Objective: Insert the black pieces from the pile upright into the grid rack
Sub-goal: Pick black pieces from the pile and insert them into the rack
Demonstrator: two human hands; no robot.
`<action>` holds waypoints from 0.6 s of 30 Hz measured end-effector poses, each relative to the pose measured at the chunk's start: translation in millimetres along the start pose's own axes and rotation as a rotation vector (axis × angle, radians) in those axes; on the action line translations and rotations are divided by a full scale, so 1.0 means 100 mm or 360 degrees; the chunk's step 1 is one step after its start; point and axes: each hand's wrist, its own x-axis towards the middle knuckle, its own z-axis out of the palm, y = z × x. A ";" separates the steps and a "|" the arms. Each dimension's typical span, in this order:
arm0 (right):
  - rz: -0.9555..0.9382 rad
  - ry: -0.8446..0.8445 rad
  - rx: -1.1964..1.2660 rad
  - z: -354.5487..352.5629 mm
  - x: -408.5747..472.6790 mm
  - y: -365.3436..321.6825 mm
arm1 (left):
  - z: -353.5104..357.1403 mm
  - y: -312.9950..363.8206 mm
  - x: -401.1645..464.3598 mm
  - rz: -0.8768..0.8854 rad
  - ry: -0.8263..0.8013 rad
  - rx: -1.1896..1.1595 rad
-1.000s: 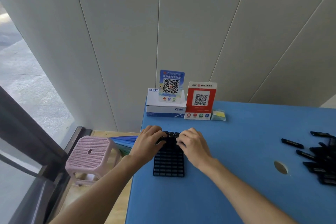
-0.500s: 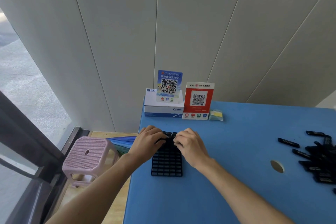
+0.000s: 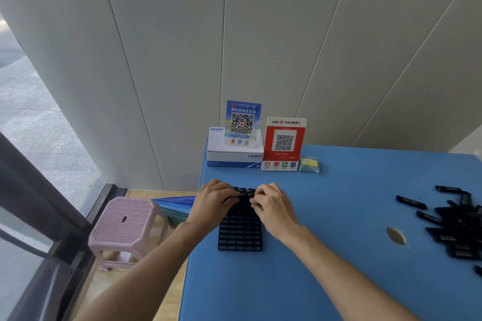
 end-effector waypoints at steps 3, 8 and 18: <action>0.0024 -0.0040 -0.0026 -0.02 -0.02 -0.01 | 0.00 -0.03 -0.03 -0.0076 0.0035 -0.0010; 0.0100 -0.0184 -0.0056 -0.04 -0.07 -0.04 | 0.00 -0.08 -0.06 -0.0014 0.0058 -0.0004; 0.0197 0.0002 0.0016 -0.06 -0.25 -0.04 | 0.05 -0.05 -0.10 0.0121 0.0030 0.0117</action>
